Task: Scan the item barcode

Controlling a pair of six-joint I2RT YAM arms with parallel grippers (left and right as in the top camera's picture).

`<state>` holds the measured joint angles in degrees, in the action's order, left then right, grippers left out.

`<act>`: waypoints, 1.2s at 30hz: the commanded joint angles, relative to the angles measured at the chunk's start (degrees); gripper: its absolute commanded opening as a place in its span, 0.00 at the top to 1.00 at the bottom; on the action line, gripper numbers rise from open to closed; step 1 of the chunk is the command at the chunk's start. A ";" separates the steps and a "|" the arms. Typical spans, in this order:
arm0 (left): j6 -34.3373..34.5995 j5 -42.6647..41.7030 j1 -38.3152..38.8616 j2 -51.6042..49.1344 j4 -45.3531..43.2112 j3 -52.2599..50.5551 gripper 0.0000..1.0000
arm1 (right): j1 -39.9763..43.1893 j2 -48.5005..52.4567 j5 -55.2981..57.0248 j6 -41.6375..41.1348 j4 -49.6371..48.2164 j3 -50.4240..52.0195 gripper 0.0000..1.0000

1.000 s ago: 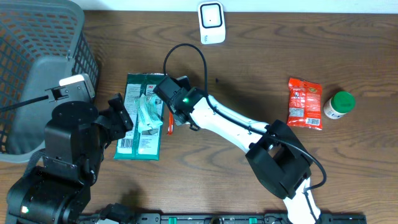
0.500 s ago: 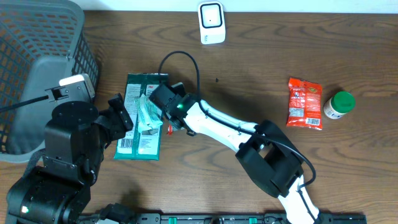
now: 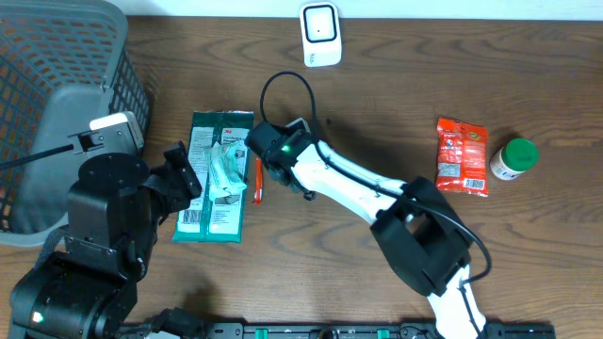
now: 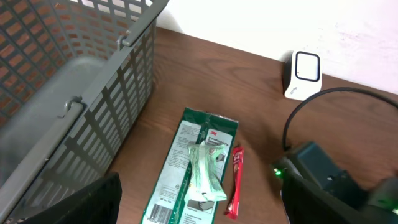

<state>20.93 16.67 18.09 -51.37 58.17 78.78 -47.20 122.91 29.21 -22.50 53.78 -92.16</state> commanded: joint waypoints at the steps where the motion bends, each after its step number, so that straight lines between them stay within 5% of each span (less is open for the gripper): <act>1: -0.55 0.59 -0.17 0.13 0.09 0.20 0.18 | -0.24 -2.60 -1.70 0.26 0.44 -0.52 0.64; 18: -0.55 0.59 -0.17 0.13 0.09 0.20 0.18 | 0.35 -0.11 -2.14 -1.22 -9.03 8.81 0.73; 23: -0.55 0.59 -0.17 0.13 0.09 0.20 0.18 | -0.13 -0.11 -2.10 0.33 -7.63 8.79 0.82; 25: -0.52 0.59 -0.17 0.13 0.11 0.20 0.18 | 0.09 -0.35 -2.10 0.24 -7.52 8.59 0.98; 29: -0.55 0.59 -0.17 0.13 0.11 0.20 0.18 | 1.57 -2.86 -3.26 0.26 -6.73 7.56 0.99; 36: -0.55 0.59 -0.17 0.13 0.11 0.20 0.18 | 8.74 -17.70 -23.06 8.15 -4.17 7.54 0.99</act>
<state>20.93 16.67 18.11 -51.37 58.17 78.78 -42.06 113.47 18.22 -19.77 48.97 -84.49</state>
